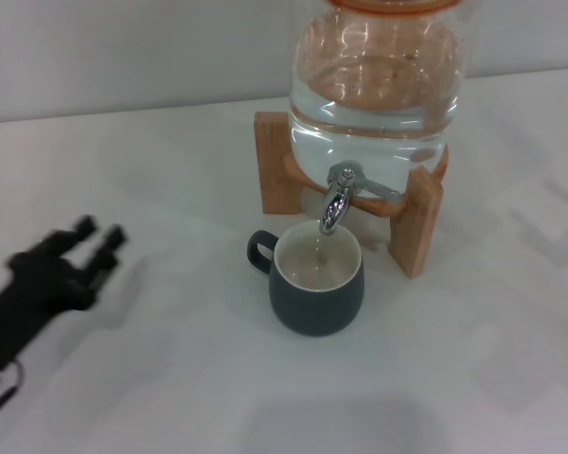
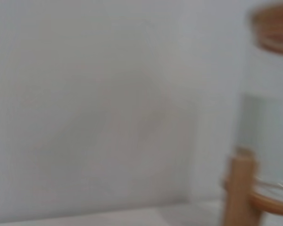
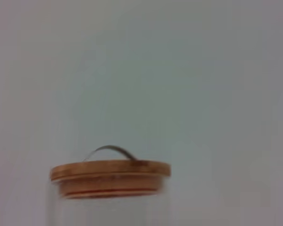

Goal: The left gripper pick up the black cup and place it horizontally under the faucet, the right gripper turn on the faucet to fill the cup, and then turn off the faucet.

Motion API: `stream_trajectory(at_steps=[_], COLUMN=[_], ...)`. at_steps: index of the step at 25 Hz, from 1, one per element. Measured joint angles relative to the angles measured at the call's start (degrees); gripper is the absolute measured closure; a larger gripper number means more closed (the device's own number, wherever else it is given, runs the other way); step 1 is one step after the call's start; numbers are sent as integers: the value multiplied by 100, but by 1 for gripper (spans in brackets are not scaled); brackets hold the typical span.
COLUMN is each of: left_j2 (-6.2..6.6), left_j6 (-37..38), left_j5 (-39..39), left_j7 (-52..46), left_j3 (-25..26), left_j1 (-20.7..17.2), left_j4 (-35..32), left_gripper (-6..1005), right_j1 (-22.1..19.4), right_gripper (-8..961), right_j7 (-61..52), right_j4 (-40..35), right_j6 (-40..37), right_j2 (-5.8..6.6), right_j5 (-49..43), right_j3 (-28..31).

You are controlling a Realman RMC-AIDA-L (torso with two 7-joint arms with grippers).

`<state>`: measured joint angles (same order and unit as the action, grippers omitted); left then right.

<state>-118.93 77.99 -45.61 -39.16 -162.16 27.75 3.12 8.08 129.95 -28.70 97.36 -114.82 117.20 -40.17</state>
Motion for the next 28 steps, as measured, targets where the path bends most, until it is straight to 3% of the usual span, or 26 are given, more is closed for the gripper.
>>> stream_trajectory(at_steps=[5,7,12,20,28], left_j2=[1,3,10,19,19], left_j6=[189,229,320,323,312], left_j5=[-999,-1340,-1962,-2183,-2214], left_j7=[-278,-412,-598,-626,-614], left_j3=[1,1,0,-2,-23], left_j1=[-211,-266,-374,-443,-449], left_j4=[379,503,782,876,886], left_gripper=[575,575,575,575,575], right_j1=[-178,-175,-113,-181,-137], right_gripper=[182,182,182,183,183], right_j7=[-2027,-2309,-3598,-4854,-5207], right_j4=[-1557,-1738,-2742,-4395,-4787], right_j6=[9,7,-241,-980,-1620], right_j2=[-19,-20,-23,-22,-23], right_j5=[-891,-997,-1620,-2379,-2691], right_j3=[-60,-105,-783,-2161,-2767])
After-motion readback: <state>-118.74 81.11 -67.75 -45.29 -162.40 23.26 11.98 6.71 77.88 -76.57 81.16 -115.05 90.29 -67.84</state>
